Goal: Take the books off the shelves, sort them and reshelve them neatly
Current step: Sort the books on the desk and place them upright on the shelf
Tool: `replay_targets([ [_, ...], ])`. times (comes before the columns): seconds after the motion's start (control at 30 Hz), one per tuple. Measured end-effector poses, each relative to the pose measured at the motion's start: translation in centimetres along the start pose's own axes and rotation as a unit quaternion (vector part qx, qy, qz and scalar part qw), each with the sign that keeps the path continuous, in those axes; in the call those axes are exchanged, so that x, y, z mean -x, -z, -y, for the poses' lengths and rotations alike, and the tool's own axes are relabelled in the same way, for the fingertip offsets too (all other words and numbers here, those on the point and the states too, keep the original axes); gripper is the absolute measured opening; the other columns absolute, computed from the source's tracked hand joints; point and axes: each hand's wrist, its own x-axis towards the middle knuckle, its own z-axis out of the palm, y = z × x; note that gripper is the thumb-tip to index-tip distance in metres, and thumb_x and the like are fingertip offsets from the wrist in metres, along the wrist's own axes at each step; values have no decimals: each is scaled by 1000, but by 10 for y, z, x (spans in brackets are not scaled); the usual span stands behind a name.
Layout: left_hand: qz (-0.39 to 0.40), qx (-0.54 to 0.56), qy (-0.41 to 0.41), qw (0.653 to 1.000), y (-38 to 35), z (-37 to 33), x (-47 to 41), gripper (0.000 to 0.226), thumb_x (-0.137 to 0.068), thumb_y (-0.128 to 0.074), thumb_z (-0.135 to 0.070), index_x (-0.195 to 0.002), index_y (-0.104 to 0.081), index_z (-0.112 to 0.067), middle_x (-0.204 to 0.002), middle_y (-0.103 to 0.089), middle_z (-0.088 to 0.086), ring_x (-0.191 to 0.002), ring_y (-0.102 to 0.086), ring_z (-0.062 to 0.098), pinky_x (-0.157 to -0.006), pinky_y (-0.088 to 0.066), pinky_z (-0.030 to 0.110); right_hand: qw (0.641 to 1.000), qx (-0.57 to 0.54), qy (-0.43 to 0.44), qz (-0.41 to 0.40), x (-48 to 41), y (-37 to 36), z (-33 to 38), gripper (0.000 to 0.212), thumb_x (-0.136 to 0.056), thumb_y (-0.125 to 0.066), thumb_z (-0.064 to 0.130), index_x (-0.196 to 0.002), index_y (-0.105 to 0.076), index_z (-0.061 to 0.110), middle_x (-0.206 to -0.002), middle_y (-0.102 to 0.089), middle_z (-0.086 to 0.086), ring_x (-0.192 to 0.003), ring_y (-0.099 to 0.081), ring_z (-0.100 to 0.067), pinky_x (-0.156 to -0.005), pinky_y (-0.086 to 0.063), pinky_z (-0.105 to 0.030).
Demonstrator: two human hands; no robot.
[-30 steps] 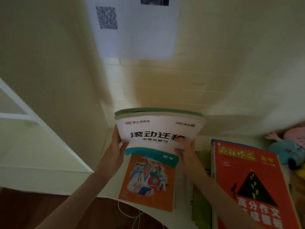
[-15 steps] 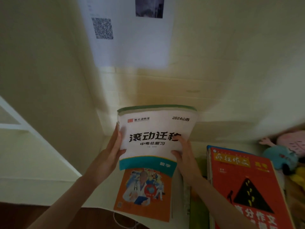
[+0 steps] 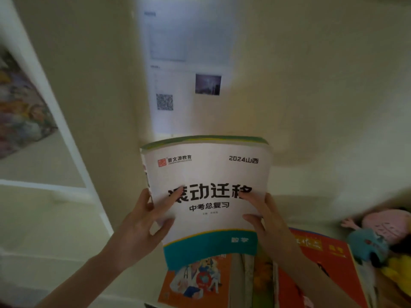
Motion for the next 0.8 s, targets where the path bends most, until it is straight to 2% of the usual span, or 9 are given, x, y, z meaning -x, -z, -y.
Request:
replay_targets([
  [0.1,-11,-3,0,1000,26,-16,-8,73,-77,-66,-37,-139,-30,-53,-132,-30,-15,-109,-48,-1,-93,-43,16,999,5,40,-2,-8,19,24,64,-93,-53,-1,-127,-37,51,-123,-27,42,-110,-41,18,-88,-36,1],
  [0.17,-10,3,7,1000,42,-24,-12,85,-73,-75,-30,-137,-27,-58,-133,-27,-22,-115,-40,-7,-96,-39,13,999,-4,46,-8,-11,28,40,70,-92,-53,-7,-126,-39,52,-120,-30,39,-109,-43,13,-87,-38,-1],
  [0.27,-3,-2,4,1000,67,-40,-14,103,-66,-84,-24,-137,-19,-61,-139,-7,-35,-123,-24,-19,-100,-27,1,997,-17,68,-38,-9,39,64,69,-91,-54,-8,-128,-42,50,-121,-37,29,-109,-47,8,-88,-42,-5],
  [0.37,-13,-20,20,1000,97,-64,-11,103,-71,-80,-23,-129,-12,-72,-128,-6,-45,-118,-26,-15,-98,-24,0,994,-34,90,-52,-5,53,91,70,-92,-55,-3,-127,-41,56,-125,-36,29,-104,-53,-1,-86,-39,-3],
  [0.47,-53,-76,-12,996,131,-89,-8,103,-72,-80,-19,-130,-12,-71,-124,-16,-34,-114,-25,-14,-99,-31,13,988,-40,131,-66,-1,69,120,78,-90,-58,-3,-128,-38,62,-122,-36,32,-109,-46,9,-89,-36,0],
  [0.57,-81,-120,-34,989,168,-110,-7,106,-70,-80,-17,-131,-12,-70,-123,-15,-36,-113,-23,-16,-99,-24,10,981,-50,167,-80,-4,85,152,81,-88,-60,-4,-124,-38,65,-117,-36,38,-109,-43,16,-88,-36,2],
  [0.67,-97,-134,-49,985,207,-131,-11,106,-69,-80,-15,-131,-13,-70,-119,-20,-31,-106,-32,-17,-103,-25,12,973,-76,194,-98,-15,101,181,72,-86,-62,-4,-122,-45,56,-117,-35,36,-108,-46,13,-86,-43,-2],
  [0.73,-108,-111,-53,987,237,-143,-15,102,-69,-79,-14,-125,-19,-75,-118,-25,-32,-110,-30,-24,-104,-28,10,970,-118,193,-87,-27,112,205,71,-85,-64,-3,-118,-47,57,-118,-37,31,-108,-50,7,-83,-48,-7],
  [0.8,-137,-100,-59,984,270,-154,-20,98,-70,-78,-12,-123,-25,-75,-119,-32,-24,-109,-35,-22,-104,-32,16,965,-151,199,-74,-41,123,231,71,-83,-66,-1,-115,-49,60,-117,-40,28,-106,-55,1,-82,-52,-13],
])
